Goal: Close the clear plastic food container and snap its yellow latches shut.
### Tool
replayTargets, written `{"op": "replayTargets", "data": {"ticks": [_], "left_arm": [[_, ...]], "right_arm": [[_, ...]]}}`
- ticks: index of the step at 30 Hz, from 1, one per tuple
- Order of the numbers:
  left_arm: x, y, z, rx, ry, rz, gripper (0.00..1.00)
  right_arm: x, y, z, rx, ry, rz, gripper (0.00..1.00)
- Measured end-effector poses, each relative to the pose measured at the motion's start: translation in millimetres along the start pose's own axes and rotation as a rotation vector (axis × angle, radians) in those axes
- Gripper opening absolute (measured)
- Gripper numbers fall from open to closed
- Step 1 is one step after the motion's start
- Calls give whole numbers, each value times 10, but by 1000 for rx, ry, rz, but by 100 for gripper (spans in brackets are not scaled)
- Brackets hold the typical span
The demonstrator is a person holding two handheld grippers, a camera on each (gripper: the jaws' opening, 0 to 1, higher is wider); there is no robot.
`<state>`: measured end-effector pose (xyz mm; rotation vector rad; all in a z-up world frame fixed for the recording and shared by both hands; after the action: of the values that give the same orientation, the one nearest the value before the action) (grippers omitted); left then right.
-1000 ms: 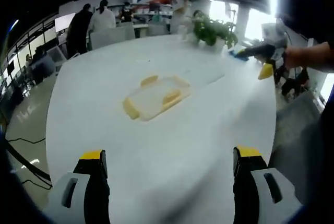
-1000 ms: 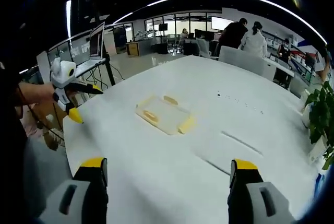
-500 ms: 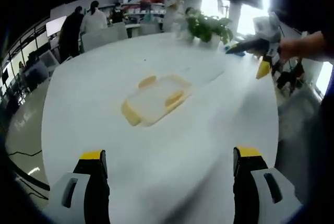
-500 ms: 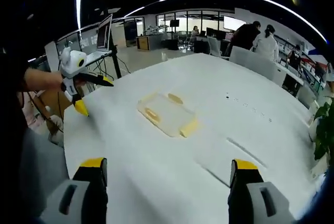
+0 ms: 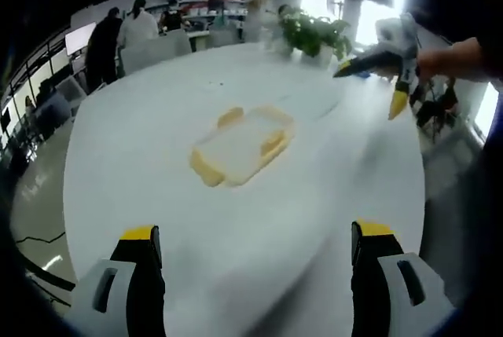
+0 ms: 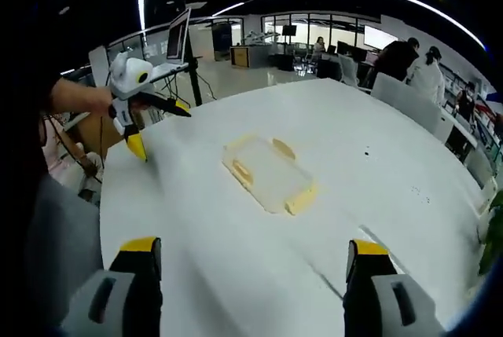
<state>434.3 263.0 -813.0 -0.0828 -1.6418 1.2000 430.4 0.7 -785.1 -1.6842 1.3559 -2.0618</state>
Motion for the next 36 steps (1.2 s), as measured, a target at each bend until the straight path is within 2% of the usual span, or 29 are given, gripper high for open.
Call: {"op": "replayTargets", "data": {"ticks": [4, 12, 14, 17, 19, 22, 26, 29, 32, 36], "left_arm": [[-69, -20, -48, -33, 49, -5, 99], [-131, -117, -167, -91, 80, -17, 99], [-161, -94, -148, -105, 112, -34, 99], [-176, -72, -144, -149, 120, -65, 99], [-185, -87, -166, -149, 128, -67, 99], [-201, -65, -160, -225, 144, -104, 99], [-240, -95, -165, -212, 162, -102, 99], [-285, -96, -203, -207, 187, -103, 95], [-341, -107, -260, -228, 201, -115, 95], [-441, -158, -342, -275, 216, -120, 93]], "right_arm": [[-77, -27, 74, 47, -27, -22, 98], [-157, -42, 242, 94, -52, -38, 97], [-169, -52, 252, 98, -61, -33, 96], [-203, -40, 273, 109, -78, -44, 96], [-222, -47, 289, 129, -85, -46, 94], [-276, -74, 333, 132, -98, -42, 93], [-362, -111, 368, 141, -106, -38, 90], [-404, -155, 388, 150, -124, -19, 86], [-488, -91, 461, 218, -132, -74, 85], [-546, -182, 557, 227, -145, -70, 82]]}}
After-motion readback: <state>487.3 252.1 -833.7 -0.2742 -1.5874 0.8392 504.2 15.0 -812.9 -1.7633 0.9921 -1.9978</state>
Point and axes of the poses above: the point that each gripper's makers call its tool centre point, and the gripper's own axes: x roughly backward along the fingers, z roughly to its right, y roughly out of its underside, the point moved 2 cm from there along x, roughly backward along the fingers, and after that the axes turned 1 degree about -y, right-handed, at the moved point
